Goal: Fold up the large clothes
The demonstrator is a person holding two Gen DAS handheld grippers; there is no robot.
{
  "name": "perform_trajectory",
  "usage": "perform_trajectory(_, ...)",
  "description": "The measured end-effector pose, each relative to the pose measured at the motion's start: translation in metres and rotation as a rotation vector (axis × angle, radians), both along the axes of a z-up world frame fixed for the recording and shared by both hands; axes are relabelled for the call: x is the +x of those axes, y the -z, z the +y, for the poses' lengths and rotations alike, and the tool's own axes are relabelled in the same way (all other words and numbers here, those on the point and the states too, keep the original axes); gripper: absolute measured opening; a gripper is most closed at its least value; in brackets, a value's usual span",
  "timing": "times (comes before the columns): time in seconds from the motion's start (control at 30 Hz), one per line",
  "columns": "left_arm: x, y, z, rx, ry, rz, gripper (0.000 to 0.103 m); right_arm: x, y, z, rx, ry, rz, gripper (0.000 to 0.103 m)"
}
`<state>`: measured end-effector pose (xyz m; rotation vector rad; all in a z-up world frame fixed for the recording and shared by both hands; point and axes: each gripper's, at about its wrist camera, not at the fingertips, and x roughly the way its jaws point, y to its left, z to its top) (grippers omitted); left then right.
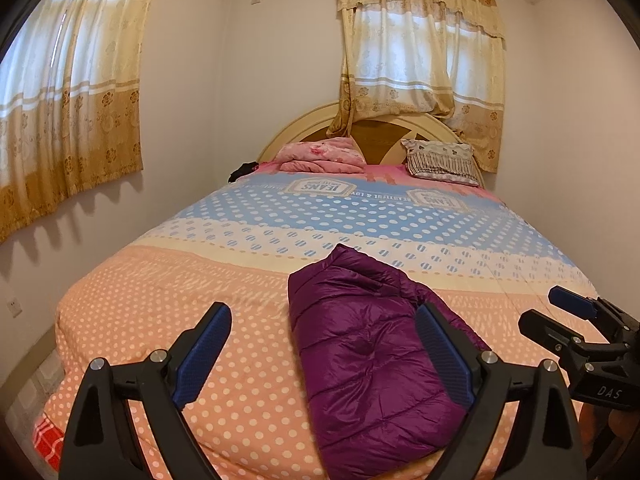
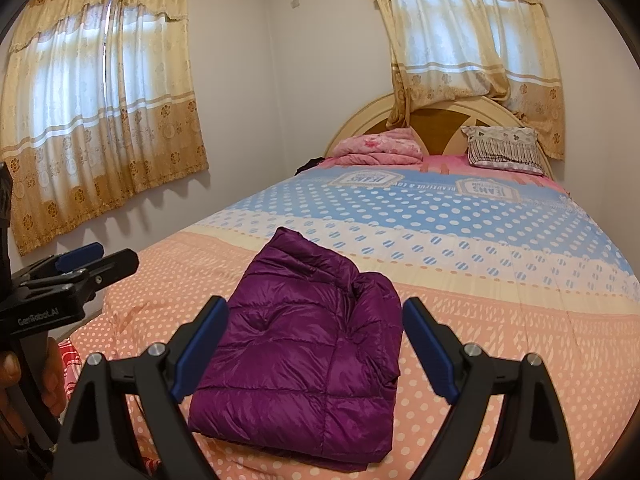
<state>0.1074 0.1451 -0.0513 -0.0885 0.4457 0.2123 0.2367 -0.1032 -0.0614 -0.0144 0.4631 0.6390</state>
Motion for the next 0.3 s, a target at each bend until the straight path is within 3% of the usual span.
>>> perform_trajectory(0.3,-0.0003,0.0044,0.0009,-0.004,0.012,-0.007,0.095,0.0017,0.0051,-0.0035,-0.002,-0.002,0.018,0.091)
